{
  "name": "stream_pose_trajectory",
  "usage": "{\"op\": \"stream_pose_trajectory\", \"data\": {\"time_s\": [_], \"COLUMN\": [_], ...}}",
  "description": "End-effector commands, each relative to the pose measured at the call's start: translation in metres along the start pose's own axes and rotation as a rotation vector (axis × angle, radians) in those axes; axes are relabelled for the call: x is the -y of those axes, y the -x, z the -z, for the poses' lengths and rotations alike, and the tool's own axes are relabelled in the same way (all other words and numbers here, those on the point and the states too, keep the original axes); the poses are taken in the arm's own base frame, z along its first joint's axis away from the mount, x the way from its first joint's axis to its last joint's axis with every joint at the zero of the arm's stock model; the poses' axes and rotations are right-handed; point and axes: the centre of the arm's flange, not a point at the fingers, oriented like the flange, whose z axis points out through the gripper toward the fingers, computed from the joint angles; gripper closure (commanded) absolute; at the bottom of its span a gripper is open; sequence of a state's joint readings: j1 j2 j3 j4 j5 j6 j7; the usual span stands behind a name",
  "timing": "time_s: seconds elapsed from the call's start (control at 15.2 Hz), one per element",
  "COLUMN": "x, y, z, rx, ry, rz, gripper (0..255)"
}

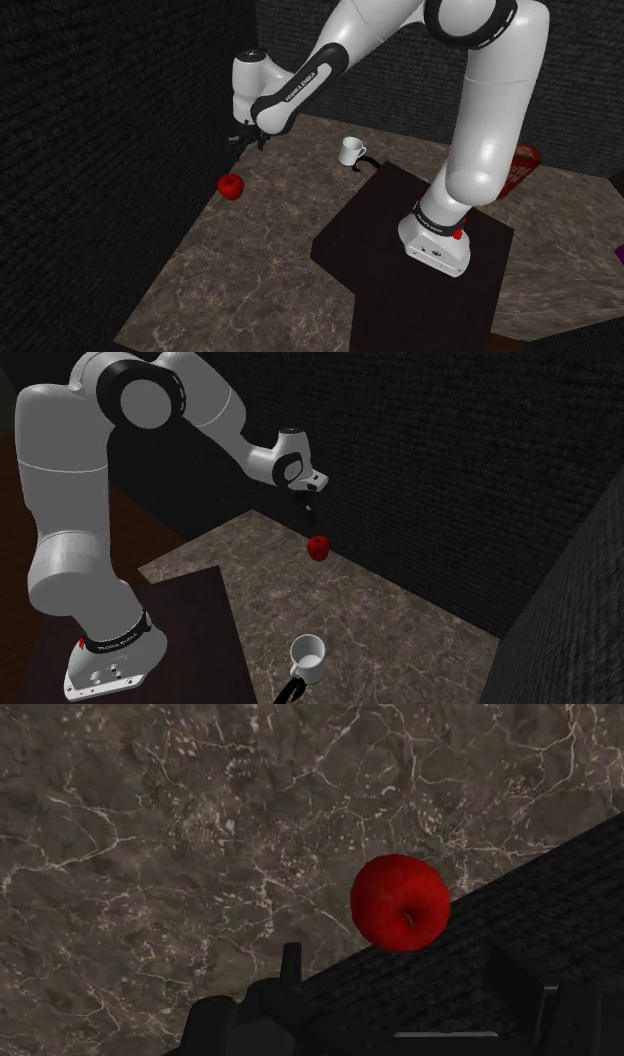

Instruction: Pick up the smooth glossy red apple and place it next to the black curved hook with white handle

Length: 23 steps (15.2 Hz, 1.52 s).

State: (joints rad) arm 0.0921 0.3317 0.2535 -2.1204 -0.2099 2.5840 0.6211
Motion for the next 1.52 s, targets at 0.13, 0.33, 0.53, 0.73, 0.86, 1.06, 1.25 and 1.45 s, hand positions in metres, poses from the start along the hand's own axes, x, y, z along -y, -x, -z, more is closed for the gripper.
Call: {"op": "stream_pose_trajectory", "data": {"time_s": [0.13, 0.33, 0.53, 0.73, 0.86, 1.06, 1.25, 1.45], "x": [0.026, 0.044, 0.051, 0.051, 0.051, 0.051, 0.051, 0.051], "y": [-0.021, -0.036, -0.042, -0.042, -0.042, -0.042, -0.042, -0.042], "z": [-0.046, -0.077, -0.093, -0.109, -0.120, -0.128, -0.128, -0.128], "rx": [-0.003, -0.005, -0.006, -0.006, -0.006, -0.006, -0.006, -0.006], "ry": [-0.003, -0.005, -0.006, -0.006, -0.006, -0.006, -0.006, -0.006], "rz": [-0.008, -0.013, -0.015, -0.015, -0.015, -0.015, -0.015, -0.015], "gripper": [0, 0, 0, 0, 0, 0, 0, 0]}}
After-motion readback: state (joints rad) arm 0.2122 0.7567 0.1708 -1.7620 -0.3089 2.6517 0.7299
